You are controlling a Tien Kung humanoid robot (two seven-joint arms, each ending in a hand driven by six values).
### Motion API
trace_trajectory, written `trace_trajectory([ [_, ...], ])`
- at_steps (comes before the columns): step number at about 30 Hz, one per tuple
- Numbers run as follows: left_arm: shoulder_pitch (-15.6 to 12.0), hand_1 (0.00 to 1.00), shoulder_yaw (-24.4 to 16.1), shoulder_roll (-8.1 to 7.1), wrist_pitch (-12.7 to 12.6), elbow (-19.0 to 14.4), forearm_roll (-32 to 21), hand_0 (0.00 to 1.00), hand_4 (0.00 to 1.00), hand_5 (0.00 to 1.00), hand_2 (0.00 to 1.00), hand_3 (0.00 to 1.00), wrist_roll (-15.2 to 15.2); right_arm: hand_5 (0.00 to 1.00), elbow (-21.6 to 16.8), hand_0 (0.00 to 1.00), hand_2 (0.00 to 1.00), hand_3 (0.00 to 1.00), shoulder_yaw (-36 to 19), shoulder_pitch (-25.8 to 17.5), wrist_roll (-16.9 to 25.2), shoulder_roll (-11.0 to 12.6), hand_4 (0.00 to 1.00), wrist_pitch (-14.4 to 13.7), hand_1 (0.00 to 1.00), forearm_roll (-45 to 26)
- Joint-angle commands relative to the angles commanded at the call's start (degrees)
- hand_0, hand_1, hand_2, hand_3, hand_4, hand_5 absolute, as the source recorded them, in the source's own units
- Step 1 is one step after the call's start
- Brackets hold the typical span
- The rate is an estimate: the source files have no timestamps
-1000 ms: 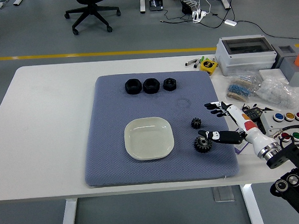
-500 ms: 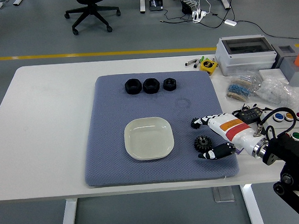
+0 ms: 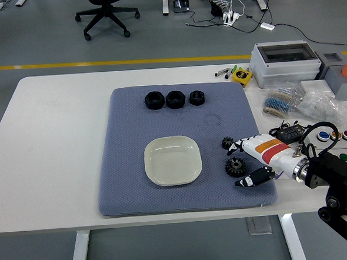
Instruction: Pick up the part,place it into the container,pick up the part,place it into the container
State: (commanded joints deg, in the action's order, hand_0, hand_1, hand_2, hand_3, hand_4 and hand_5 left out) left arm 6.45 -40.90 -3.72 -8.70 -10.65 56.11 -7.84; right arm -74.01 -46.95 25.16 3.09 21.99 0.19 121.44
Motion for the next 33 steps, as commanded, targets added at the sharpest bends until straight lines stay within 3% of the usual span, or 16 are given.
trace_trajectory([
  [32, 0.2, 0.699, 0.2, -0.08, -0.1, -0.1, -0.4, 0.741, 0.641, 0.612, 0.656, 0.581, 0.0, 0.383, 7.2, 0.495, 0.676, 0.607, 5.1, 6.1, -0.2, -0.8, 0.969, 1.2, 0.615, -2.6],
  [33, 0.3, 0.698, 0.2, -0.08, -0.1, -0.1, -0.4, 0.742, 0.641, 0.611, 0.656, 0.582, 0.0, 0.406, 7.4, 0.447, 0.659, 0.591, 5.3, 6.3, -0.3, -0.8, 0.952, 1.2, 0.591, -2.6],
])
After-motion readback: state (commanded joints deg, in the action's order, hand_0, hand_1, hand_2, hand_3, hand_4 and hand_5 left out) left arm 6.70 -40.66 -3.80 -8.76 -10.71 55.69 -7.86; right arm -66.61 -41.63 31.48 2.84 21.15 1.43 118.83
